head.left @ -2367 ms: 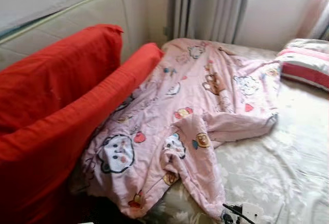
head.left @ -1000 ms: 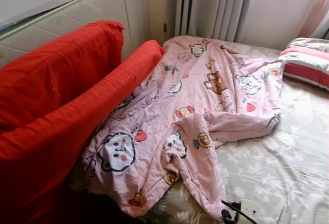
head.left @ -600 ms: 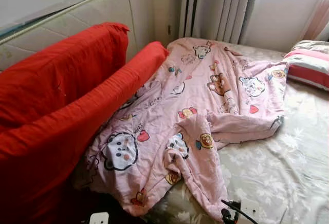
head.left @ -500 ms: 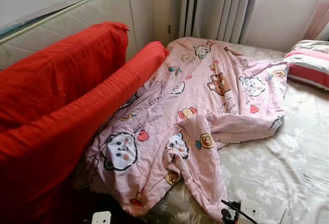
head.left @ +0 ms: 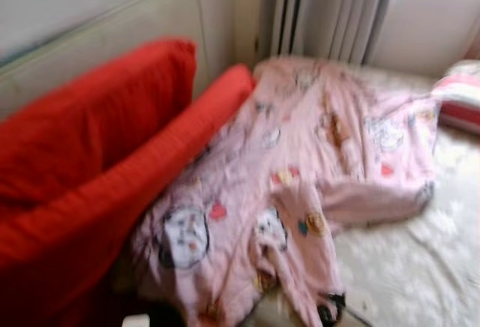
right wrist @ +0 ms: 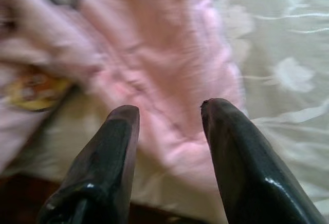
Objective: Clean up the room
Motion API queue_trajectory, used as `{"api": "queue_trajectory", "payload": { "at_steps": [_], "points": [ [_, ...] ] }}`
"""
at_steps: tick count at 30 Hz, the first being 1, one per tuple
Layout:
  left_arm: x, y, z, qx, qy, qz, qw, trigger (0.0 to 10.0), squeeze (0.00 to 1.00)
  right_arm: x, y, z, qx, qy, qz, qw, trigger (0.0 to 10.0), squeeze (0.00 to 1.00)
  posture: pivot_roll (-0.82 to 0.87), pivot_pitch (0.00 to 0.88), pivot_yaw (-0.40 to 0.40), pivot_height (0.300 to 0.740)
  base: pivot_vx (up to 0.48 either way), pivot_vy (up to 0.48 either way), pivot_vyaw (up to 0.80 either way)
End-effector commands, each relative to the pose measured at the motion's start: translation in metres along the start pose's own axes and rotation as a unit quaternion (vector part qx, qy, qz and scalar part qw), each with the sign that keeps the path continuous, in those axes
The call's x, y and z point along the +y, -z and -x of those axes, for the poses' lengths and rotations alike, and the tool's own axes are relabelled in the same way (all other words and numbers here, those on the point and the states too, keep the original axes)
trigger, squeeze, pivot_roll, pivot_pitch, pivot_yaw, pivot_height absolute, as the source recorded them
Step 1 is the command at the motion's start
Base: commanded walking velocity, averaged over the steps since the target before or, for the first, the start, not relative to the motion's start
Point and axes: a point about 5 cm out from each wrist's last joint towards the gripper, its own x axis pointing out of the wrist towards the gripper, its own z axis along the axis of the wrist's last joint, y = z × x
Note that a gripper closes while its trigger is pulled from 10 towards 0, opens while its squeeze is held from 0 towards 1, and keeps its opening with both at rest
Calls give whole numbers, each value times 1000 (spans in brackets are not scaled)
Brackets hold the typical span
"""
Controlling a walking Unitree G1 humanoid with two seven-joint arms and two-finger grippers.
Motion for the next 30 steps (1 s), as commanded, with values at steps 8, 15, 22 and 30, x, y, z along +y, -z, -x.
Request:
{"api": "queue_trajectory", "payload": {
  "at_steps": [8,15,22,30],
  "points": [
    [12,13,6,7,-6,-6,1000,10000,0,6,-9,-2,-24,-9,1,1000,10000,0,51,169,33,740,0,0,0],
    [36,-7,9,-74,-21,-8,997,10000,0,15,-38,-7,-102,-36,21,994,10000,0,48,177,28,740,0,0,0],
    [35,-55,11,-215,-13,-7,976,10000,0,10,-54,-4,-164,-40,28,985,10000,0,49,186,20,740,0,0,0],
    [26,-72,16,-268,-5,-10,963,10000,0,9,-61,0,-204,-38,45,977,10000,0,42,184,19,740,0,0,0]
  ]
}}
